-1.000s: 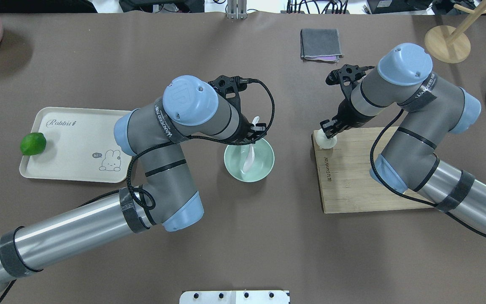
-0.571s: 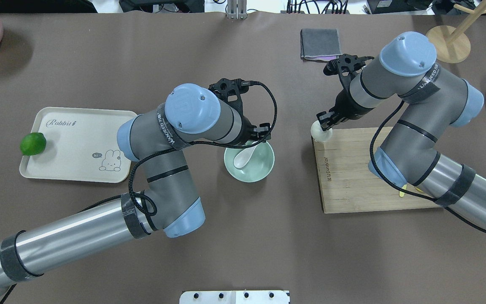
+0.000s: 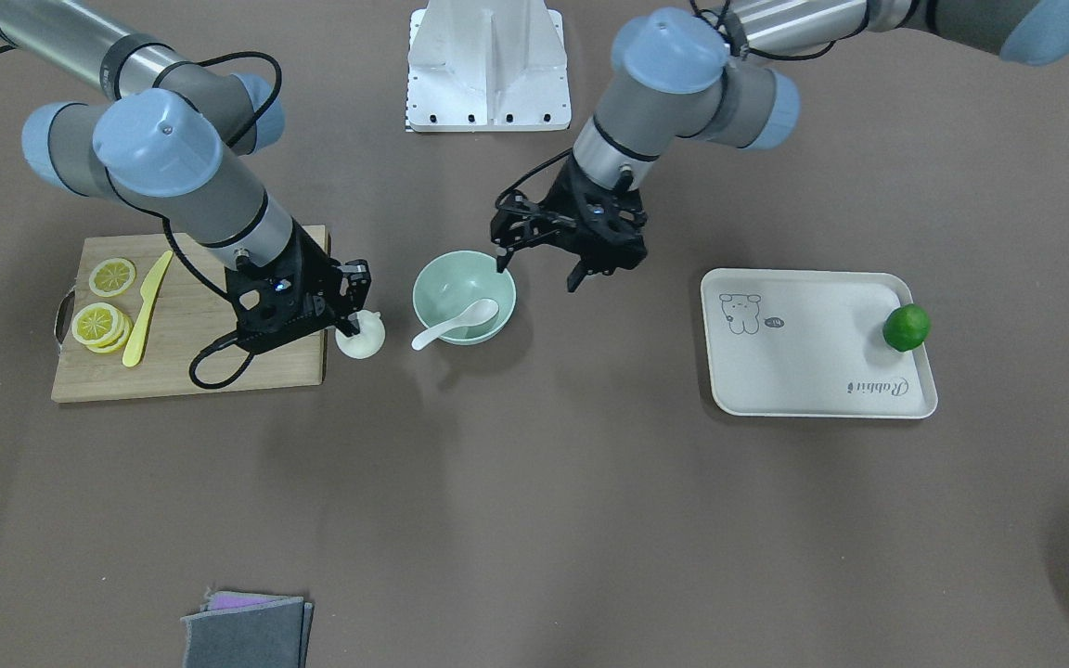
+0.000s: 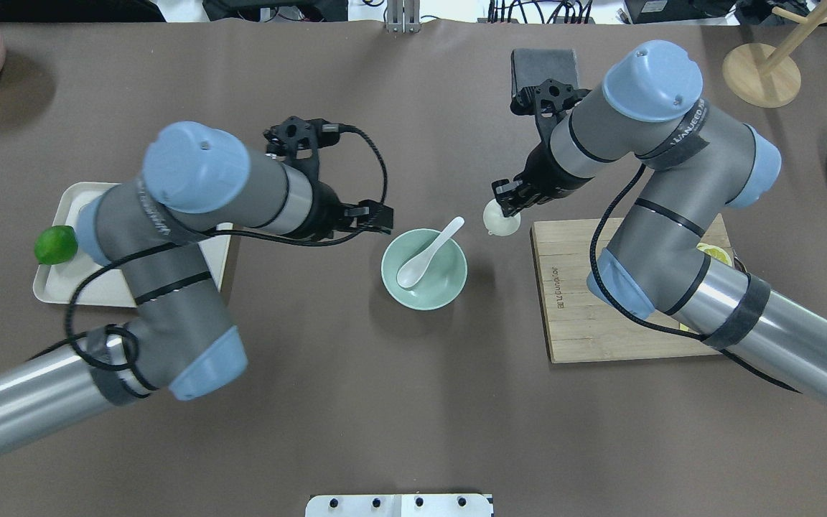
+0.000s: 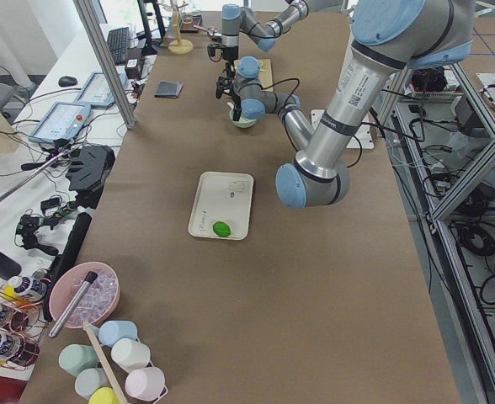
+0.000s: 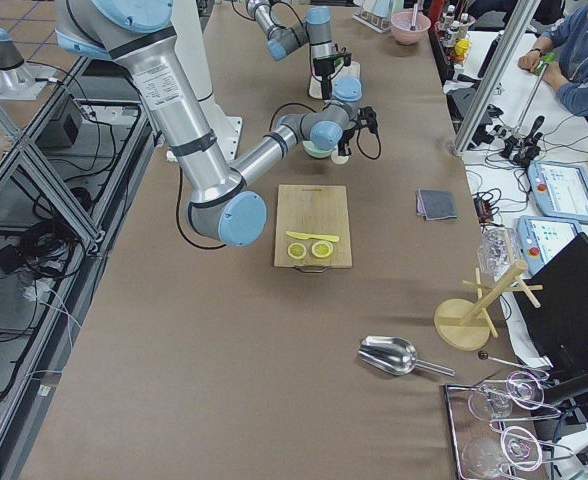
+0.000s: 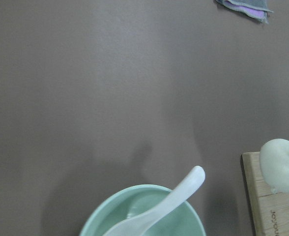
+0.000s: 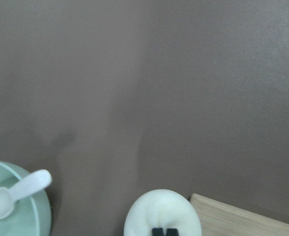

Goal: Put spoon and bun in bowl

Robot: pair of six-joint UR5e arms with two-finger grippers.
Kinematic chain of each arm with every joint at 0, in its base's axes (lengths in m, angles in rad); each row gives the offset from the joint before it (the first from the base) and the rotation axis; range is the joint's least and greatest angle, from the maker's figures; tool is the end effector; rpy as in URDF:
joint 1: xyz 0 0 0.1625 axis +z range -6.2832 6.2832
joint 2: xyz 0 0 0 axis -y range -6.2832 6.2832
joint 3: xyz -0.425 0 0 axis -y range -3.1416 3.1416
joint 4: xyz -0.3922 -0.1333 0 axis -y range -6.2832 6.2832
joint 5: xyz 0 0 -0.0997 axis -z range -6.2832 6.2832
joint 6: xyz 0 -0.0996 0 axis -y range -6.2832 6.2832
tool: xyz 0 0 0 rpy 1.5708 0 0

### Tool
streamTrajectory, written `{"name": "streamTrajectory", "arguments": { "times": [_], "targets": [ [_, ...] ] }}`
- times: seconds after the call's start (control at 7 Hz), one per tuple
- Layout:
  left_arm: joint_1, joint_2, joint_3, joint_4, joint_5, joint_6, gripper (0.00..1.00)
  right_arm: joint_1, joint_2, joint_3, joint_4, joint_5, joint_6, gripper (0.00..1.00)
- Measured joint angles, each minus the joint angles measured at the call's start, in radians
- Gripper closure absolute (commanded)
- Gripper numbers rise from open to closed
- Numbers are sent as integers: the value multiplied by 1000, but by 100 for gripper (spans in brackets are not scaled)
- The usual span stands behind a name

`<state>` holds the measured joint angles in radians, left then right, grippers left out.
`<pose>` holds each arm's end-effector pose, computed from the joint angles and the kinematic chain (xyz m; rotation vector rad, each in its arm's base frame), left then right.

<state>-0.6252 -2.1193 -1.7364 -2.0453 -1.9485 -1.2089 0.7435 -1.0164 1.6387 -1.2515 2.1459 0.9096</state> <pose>0.4633 -0.4535 0.2103 0.2631 1.1880 -0.0056 -0.4386 -0.5108 0.2638 0.1849 -1.0399 -0.1960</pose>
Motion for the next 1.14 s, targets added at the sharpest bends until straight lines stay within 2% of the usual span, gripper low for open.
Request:
{"name": "streamTrajectory", "arguments": {
  "times": [0.14,0.29,0.43,0.86,1.14],
  "targets": [
    [-61,105,-74,0,-83,69,2,-34,31,2,0,-25,64,97],
    [-105,181,-118,-6,-140,125,2,-77,56,2,0,-70,113,4],
    [-124,220,-131,-16,-163,156,2,-110,72,3,0,-110,145,0],
    [-130,234,-92,-52,-169,174,2,-146,60,40,1,-175,175,0],
    [-143,253,-88,-58,-166,179,2,-118,-63,158,-2,-172,167,0]
  ]
}}
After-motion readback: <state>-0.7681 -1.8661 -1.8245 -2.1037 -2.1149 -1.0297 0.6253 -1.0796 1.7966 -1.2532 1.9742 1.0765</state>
